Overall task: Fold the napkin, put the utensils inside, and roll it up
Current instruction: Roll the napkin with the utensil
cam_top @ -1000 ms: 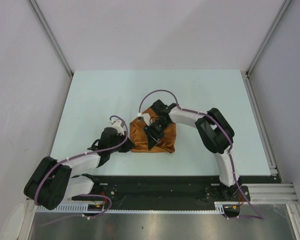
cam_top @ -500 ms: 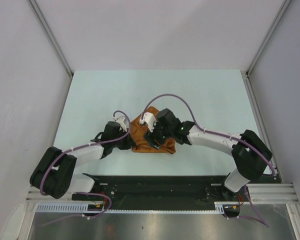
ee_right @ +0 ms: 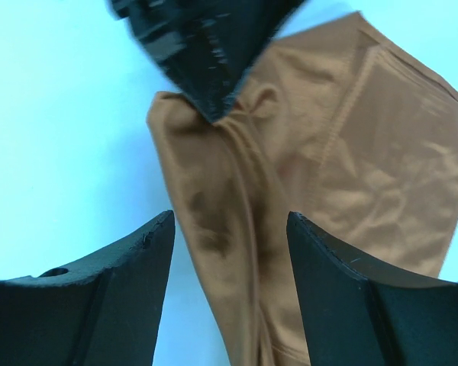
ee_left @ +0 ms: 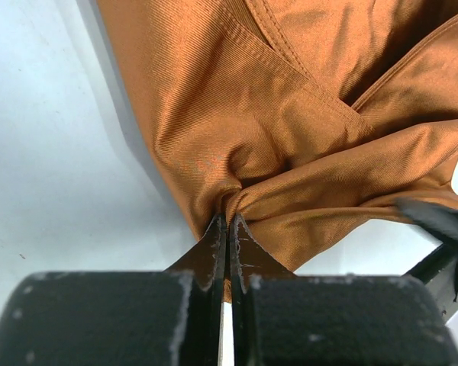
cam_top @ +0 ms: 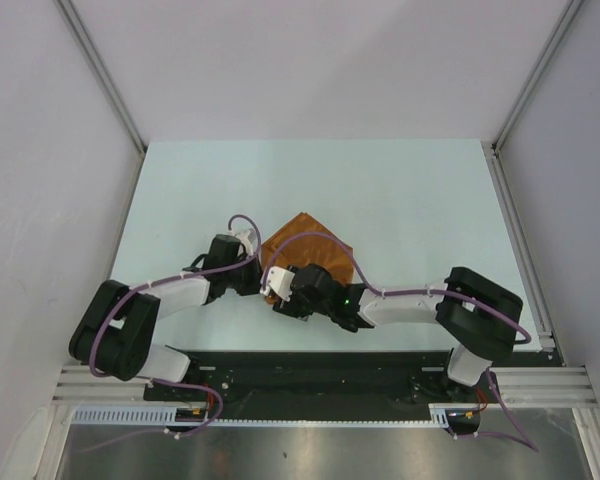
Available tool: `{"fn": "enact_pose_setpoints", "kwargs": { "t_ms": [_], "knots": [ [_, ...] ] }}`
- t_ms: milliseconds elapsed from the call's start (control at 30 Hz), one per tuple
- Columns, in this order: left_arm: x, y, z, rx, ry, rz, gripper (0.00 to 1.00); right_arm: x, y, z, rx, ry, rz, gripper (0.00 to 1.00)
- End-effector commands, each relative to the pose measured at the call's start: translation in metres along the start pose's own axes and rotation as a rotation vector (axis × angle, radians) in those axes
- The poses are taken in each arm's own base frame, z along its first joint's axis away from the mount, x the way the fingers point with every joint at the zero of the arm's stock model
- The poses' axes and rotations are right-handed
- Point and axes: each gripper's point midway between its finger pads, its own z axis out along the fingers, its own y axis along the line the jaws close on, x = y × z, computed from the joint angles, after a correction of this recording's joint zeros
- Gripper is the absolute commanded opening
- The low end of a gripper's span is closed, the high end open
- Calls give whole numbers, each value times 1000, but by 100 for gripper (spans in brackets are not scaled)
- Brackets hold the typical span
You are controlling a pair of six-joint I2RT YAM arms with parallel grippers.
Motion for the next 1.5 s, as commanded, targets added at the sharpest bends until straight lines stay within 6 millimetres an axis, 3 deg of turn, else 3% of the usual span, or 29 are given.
{"fn": "enact_pose_setpoints", "kwargs": {
  "t_ms": [0, 500, 733, 867, 967, 1000, 1167, 1333, 1467],
  "knots": [
    [4, 6, -1, -23, 41, -9, 0, -18, -2, 13, 19, -46, -34, 66],
    [-1, 5, -1, -16, 41, 4, 0, 18, -19, 38, -56, 78, 25, 72],
    [-3, 2, 0, -2, 35, 14, 0, 29, -7, 35, -238, 142, 122, 72],
    [-7, -3, -2, 22, 21, 25, 0, 47, 10, 31, -359, 224, 192, 64],
    [-10, -5, -4, 23, 10, 23, 1, 53, 18, 27, -423, 259, 227, 49],
    [-14, -5, -5, 18, -6, 24, 8, 54, 20, 27, -440, 268, 244, 41],
    [-32, -7, -13, -2, -101, 29, 36, 57, 33, 18, -566, 318, 351, 20],
    [-44, 2, -32, -64, -215, 21, 52, 58, 41, 10, -644, 384, 439, 13],
    [-33, 3, -38, -39, -245, 32, 59, 55, 43, 5, -675, 406, 491, 11]
  ]
}}
